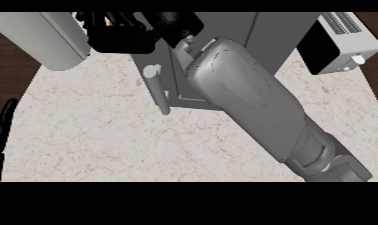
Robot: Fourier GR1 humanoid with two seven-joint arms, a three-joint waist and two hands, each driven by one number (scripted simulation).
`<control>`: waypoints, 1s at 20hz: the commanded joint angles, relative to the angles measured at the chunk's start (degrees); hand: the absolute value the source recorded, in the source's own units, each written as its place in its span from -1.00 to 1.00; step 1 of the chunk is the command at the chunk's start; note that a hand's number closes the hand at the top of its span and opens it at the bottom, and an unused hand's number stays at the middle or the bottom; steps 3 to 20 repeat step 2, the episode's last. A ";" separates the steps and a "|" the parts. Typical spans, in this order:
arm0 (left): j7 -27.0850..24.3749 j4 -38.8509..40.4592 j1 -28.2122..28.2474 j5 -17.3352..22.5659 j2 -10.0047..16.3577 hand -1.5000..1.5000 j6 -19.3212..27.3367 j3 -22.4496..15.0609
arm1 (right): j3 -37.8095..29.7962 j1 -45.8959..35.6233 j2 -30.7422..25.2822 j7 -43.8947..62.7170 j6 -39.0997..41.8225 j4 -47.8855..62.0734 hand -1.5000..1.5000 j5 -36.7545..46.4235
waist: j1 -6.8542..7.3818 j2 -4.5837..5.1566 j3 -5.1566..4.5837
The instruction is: Pick up the wine, place it into the cabinet and close the cabinet
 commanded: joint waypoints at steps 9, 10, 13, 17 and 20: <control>0.43 0.17 -1.17 -0.16 -0.79 -1.00 0.13 -0.13 | -4.45 -0.56 -4.31 -2.04 -1.00 9.75 1.00 1.99 | -0.40 2.94 0.48; 0.43 0.17 -1.17 -0.16 -0.79 -1.00 0.13 -0.13 | -4.45 -0.56 -4.31 -2.04 -1.00 9.75 1.00 1.99 | -0.40 2.94 0.48; 0.43 0.17 -1.17 -0.16 -0.79 -1.00 0.13 -0.13 | -4.45 -0.56 -4.31 -2.04 -1.00 9.75 1.00 1.99 | -0.40 2.94 0.48; 0.43 0.17 -1.17 -0.16 -0.79 -1.00 0.13 -0.13 | -4.45 -0.56 -4.31 -2.04 -1.00 9.75 1.00 1.99 | -0.40 2.94 0.48; 0.43 0.17 -1.17 -0.16 -0.79 -1.00 0.13 -0.13 | -4.45 -0.56 -4.31 -2.04 -1.00 9.75 1.00 1.99 | -0.40 2.94 0.48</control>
